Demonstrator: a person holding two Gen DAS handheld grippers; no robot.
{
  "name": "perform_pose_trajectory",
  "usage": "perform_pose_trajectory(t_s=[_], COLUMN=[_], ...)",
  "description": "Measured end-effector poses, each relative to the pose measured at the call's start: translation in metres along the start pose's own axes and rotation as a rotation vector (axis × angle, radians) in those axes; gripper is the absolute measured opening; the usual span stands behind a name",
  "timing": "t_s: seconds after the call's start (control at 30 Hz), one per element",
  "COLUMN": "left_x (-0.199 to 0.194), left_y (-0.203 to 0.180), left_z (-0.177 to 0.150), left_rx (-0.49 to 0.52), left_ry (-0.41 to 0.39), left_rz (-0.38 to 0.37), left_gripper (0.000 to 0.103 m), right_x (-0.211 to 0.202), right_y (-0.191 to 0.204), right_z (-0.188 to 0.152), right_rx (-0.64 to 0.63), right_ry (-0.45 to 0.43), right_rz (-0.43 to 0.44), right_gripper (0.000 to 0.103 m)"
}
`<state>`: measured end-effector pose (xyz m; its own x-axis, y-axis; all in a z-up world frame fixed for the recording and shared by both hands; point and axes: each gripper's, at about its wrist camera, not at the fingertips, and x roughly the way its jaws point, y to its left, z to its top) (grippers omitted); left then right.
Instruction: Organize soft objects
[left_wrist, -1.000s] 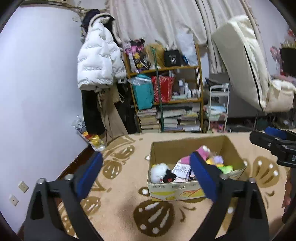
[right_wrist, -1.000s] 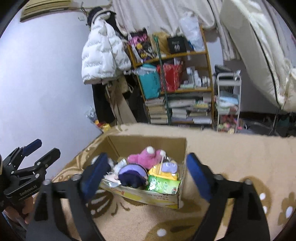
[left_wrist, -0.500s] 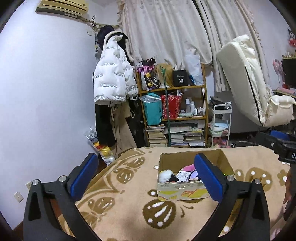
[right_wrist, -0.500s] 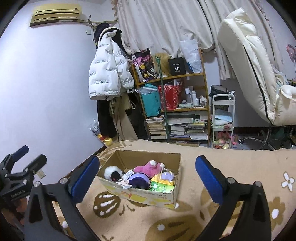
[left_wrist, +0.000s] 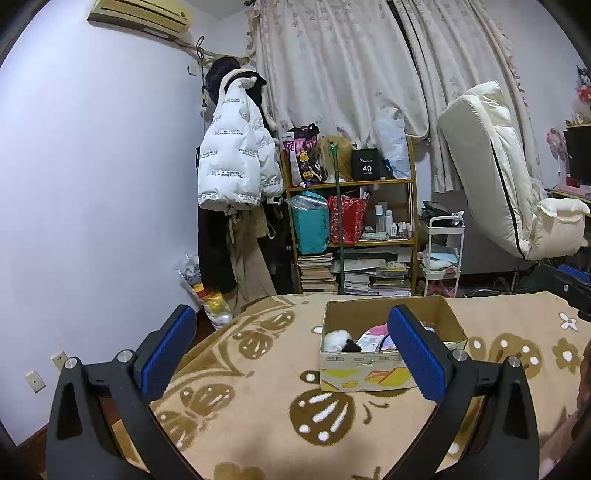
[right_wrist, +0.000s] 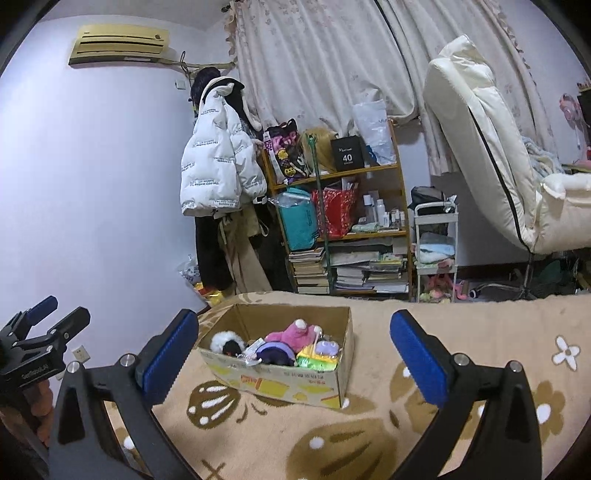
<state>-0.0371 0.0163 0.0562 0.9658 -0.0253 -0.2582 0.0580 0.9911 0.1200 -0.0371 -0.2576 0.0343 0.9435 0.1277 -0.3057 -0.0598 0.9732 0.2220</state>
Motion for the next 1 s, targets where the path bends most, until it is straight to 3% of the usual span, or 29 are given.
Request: perform_pose_trajectory(t_s=[0.33, 1.0], left_x=[0.017, 0.044], left_y=[-0.005, -0.018], left_z=[-0.013, -0.028], left_rx=[-0.005, 0.018], left_ry=[0.050, 0.122], left_rz=[-0.025, -0.059], left_gripper=[0.102, 0.102], right_x=[0.006, 0.023], right_y=[-0.002, -0.017], right_z=[-0.014, -0.021], right_rx=[-0.059, -0.025], right_ry=[0.011, 0.062], right_rz=[-0.037, -0.065], right_gripper=[0.103, 0.103])
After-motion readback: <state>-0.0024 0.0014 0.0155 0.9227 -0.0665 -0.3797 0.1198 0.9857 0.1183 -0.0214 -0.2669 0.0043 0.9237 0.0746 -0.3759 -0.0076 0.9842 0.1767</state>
